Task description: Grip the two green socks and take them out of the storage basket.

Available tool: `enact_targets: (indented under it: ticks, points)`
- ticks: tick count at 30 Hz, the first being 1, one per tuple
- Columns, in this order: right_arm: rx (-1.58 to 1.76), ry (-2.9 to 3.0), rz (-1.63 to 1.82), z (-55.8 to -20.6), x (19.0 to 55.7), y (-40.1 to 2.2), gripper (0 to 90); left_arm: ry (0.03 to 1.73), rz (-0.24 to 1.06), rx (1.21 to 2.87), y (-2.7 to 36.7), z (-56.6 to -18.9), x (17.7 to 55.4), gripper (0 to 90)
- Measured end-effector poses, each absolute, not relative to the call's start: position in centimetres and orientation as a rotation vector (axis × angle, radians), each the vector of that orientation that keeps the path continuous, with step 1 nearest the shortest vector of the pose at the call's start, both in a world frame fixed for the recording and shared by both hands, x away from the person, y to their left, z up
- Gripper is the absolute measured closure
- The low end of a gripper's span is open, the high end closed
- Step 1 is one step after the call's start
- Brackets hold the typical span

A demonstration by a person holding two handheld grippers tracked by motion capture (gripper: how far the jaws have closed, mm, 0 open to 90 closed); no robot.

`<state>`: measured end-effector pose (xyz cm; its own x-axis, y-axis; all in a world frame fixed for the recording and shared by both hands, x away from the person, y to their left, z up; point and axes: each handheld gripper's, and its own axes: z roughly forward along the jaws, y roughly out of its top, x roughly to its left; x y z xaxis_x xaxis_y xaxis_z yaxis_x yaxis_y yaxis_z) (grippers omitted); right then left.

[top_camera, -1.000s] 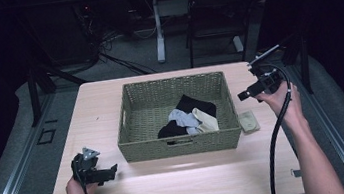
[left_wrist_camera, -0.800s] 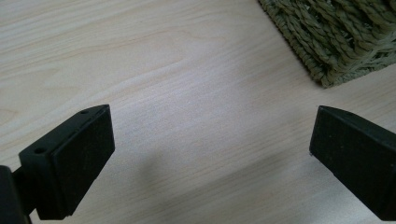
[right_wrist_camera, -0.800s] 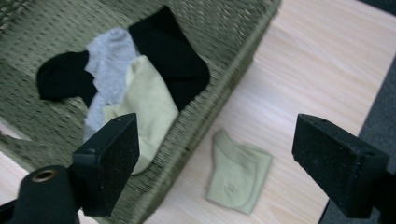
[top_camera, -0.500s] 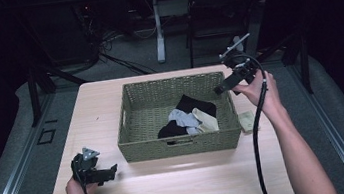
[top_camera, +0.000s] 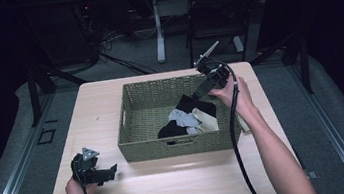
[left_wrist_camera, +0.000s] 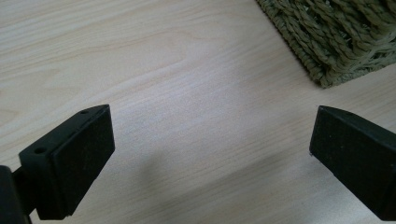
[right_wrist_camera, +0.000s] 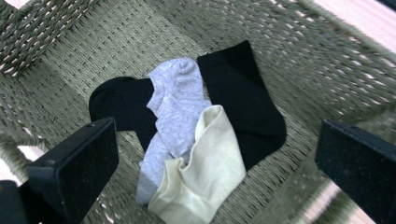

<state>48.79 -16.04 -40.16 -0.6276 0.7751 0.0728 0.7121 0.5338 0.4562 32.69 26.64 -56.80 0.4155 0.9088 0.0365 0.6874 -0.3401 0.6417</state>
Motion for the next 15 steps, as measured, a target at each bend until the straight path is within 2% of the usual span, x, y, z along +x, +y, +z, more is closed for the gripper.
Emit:
enact_targets:
  ticks: [8, 15]
  points:
    - [1.31, 2.673, 0.603, -43.5, 49.9, -14.5, 1.8, 1.347, 0.534, 2.131, 26.7, -56.8, 32.7, 0.1]
    - [1.351, 2.714, 0.535, -46.4, 50.5, -14.0, 14.8, 1.349, 0.533, 2.13, 26.7, -56.8, 32.7, 0.1]
